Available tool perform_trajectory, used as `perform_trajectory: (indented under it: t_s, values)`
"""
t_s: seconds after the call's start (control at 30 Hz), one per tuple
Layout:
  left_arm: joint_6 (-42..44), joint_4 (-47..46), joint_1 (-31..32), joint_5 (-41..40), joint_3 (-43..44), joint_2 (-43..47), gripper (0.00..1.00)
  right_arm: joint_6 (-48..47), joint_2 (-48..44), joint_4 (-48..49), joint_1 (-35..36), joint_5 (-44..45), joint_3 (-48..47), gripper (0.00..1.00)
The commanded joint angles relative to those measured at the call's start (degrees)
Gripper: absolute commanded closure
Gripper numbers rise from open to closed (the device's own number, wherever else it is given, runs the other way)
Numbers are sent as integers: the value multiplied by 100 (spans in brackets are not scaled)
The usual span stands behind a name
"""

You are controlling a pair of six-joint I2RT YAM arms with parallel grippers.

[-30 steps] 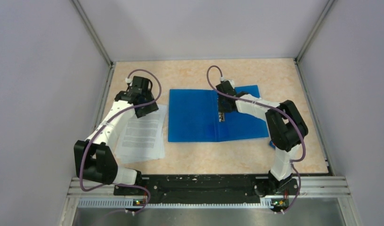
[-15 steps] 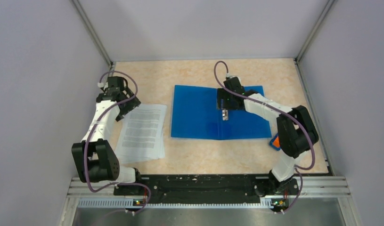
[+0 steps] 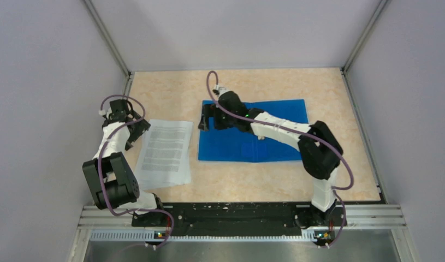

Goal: Put the files into the folder

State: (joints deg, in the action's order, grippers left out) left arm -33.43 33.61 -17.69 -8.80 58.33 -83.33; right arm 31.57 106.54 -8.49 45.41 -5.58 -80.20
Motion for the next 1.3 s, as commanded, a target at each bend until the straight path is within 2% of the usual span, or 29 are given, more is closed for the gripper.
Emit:
perform_trajectory:
  t_s: [0.0, 0.27, 0.57, 1.03, 1.27]
  values:
    - [163, -801, -285, 322, -379, -15, 1, 410, 999, 644, 402, -441, -889, 9]
    - [414, -1248, -528, 393, -900, -115, 1, 560, 2034, 591, 846, -500, -1832, 8]
    - [364, -1135, -533, 654, -891, -439, 1, 854, 2627, 250, 1127, -331, -2113, 7]
    - [169, -863, -518, 1451, -914, -783, 1, 1160, 2801, 2, 1252, -357, -1990, 5]
    - [170, -656, -454, 1678, -895, -748, 1, 1280, 3098, -79, 1261, -611, -2291, 4]
